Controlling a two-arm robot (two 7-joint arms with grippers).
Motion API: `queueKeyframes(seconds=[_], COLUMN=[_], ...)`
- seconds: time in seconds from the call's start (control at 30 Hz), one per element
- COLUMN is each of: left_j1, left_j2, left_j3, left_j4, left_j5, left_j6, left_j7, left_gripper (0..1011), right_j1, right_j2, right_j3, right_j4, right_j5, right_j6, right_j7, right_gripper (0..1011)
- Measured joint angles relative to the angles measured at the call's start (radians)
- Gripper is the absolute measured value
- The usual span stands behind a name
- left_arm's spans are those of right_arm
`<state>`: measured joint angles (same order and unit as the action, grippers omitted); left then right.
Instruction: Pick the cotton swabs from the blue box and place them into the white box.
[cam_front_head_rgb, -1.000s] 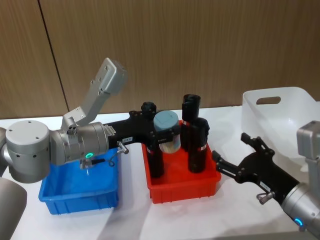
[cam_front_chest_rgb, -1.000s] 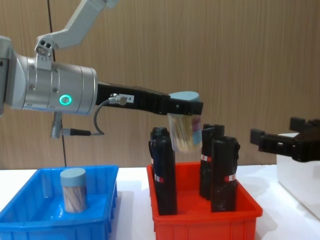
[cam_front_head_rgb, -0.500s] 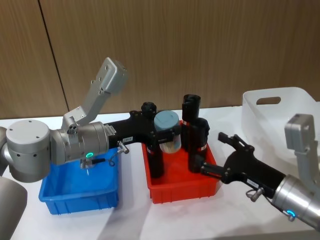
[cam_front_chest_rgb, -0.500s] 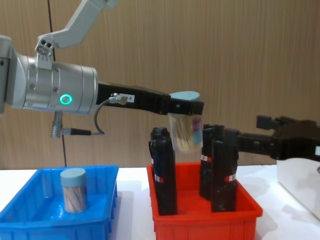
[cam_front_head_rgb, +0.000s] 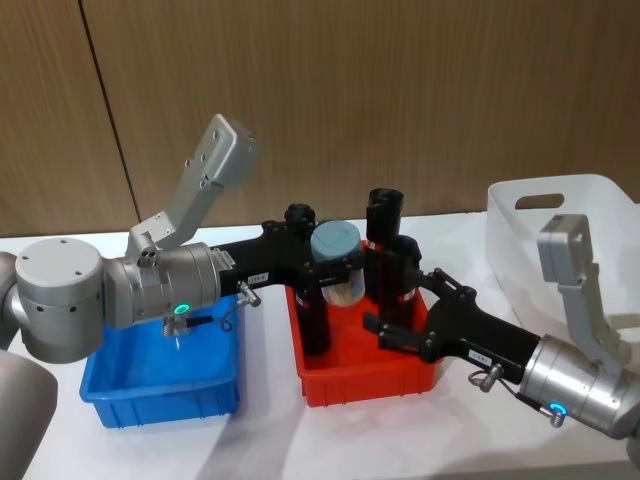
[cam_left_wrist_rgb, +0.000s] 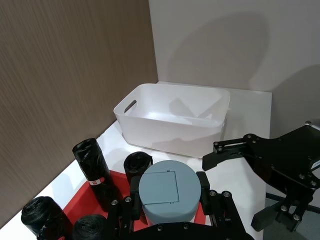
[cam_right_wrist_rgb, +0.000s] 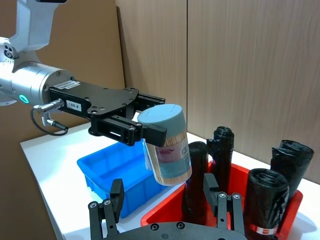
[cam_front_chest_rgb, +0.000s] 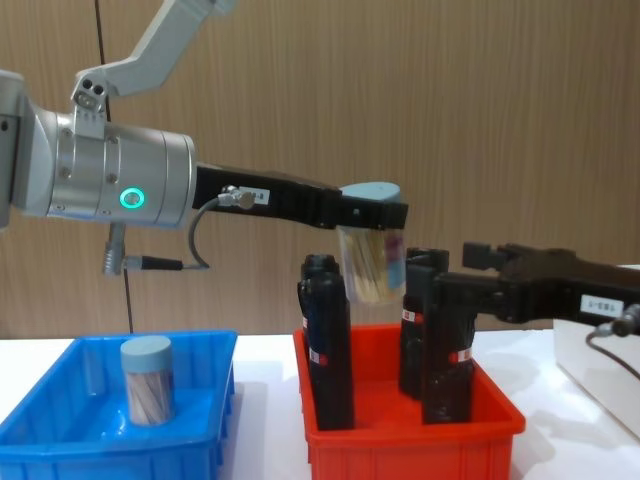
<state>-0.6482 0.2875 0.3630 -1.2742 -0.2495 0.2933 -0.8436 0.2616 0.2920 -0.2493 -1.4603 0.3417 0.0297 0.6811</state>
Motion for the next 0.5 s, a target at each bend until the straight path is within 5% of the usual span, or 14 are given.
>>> queueKeyframes(seconds=[0.5], left_j1=[0.000], left_j2=[0.000], left_j3=[0.000], left_j4=[0.000], left_j5=[0.000], left_j6=[0.000], left_j7=[0.000], left_gripper=[669], right_j1=[0.088], right_j2=[-0.046], right_j3=[-0.026], right_j4=[0.117], right_j5=[-0.010], right_j6=[0.007], right_j7=[0.021], right_gripper=[1002])
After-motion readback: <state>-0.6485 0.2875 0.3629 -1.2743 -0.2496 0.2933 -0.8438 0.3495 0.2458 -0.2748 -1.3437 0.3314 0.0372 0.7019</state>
